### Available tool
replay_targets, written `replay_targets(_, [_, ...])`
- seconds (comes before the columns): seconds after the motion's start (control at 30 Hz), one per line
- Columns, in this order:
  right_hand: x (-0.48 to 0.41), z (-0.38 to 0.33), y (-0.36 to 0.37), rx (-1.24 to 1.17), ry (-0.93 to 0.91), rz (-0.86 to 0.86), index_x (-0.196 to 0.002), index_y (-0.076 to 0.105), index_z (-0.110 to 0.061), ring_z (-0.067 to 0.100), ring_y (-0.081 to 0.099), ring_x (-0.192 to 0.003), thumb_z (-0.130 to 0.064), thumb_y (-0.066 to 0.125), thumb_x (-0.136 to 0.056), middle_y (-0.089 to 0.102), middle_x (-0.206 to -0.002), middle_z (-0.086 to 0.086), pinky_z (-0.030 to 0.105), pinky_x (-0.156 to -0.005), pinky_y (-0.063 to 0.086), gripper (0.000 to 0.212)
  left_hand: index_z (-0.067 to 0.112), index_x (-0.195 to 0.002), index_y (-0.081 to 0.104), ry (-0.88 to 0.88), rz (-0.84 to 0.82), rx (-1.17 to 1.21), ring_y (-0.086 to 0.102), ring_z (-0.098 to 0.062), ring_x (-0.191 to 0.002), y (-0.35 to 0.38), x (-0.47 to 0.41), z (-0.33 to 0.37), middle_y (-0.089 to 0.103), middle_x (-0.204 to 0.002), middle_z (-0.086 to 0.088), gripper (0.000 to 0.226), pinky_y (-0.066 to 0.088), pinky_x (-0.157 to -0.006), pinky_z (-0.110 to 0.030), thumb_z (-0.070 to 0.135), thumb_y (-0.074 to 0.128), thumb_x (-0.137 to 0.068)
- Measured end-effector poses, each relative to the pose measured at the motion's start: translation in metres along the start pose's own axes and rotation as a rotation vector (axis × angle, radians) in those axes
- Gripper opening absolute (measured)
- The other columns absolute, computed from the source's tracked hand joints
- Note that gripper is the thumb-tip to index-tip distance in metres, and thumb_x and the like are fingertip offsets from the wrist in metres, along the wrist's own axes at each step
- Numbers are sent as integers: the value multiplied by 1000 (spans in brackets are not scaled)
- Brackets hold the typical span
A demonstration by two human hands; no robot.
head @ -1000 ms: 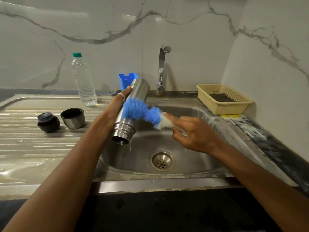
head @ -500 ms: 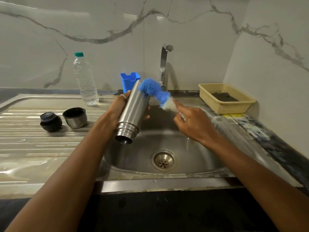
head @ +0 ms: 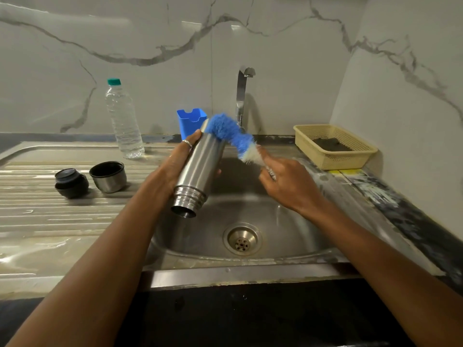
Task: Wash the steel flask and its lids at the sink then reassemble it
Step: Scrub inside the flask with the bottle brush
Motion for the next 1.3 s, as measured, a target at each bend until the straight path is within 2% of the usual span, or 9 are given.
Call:
replay_targets(0.13, [30,-25,-10,-31,-228,-81,-151,45,-16,10,49,-59,-31,50,-95,59,-74,-1,27,-52,43,59,5,-81,64,-20,51,-32,64,-13,-45,5,2,-2,66,-57,-4,52,55,-46,-22,47,46,-104])
replay_targets(0.2, [40,-34,-9,-1,-334,-116,-152,44,-20,11,47,-56,-31,51,-94,55,-71,-4,26,-49,41,59,11,-81,54,84,122,-88,58,-4,-34,12,21,12,59,-41,5,39,46,-35,-17,35,40,-108])
replay_targets(0.3, [24,-24,-7,19,-238,-72,-152,45,-19,11,49,-58,-31,50,-94,56,-73,-4,28,-51,43,59,1,-111,61,119,163,-127,68,-6,-51,-3,5,6,71,-62,4,38,58,-52,-22,34,43,-107])
replay_targets(0.4, [3,-6,-6,28,-18,-15,-151,47,-17,15,53,-60,-22,53,-96,64,-74,3,32,-57,47,56,6,-145,50,0,54,40,70,-30,-88,-1,-1,-4,69,-106,-16,67,59,-82,-49,55,51,-99])
replay_targets(0.53, [6,-13,-3,3,-57,-38,-150,47,-14,14,56,-60,-24,53,-97,66,-77,3,28,-57,46,55,9,-134,58,-40,-34,113,67,-31,-87,5,-3,-5,68,-103,-16,86,58,-81,-44,72,72,-77])
replay_targets(0.73, [29,-34,-9,-43,-240,-104,-151,47,-16,7,46,-60,-33,49,-94,57,-75,-6,20,-54,40,60,10,-116,57,9,-51,128,68,-20,-60,-1,0,3,70,-81,-6,56,59,-53,-30,55,66,-85])
replay_targets(1.03, [6,-18,-5,-2,-124,-62,-151,46,-13,11,53,-60,-25,54,-96,66,-80,2,27,-56,47,57,5,-139,51,-18,77,32,69,-30,-84,-6,-3,-3,68,-104,-17,81,56,-95,-46,56,75,-81])
replay_targets(1.17, [36,-39,-7,-50,-310,-163,-150,47,-15,7,47,-58,-32,51,-94,62,-76,-1,22,-52,42,59,3,-119,57,-69,110,98,68,-20,-64,-11,-1,-2,69,-84,-10,54,60,-54,-29,53,53,-98])
replay_targets(1.3, [12,-24,-7,7,-166,-49,-151,46,-13,12,52,-58,-26,52,-95,63,-75,2,33,-55,52,57,6,-128,58,-8,63,76,69,-28,-73,-9,-5,1,70,-94,-14,60,61,-69,-38,56,56,-95])
Point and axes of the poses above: each hand's wrist, its own x-axis away from the middle knuckle, its own y-axis out of the palm, z = x × y, the point moved 8 cm from there along -x, towards the middle knuckle
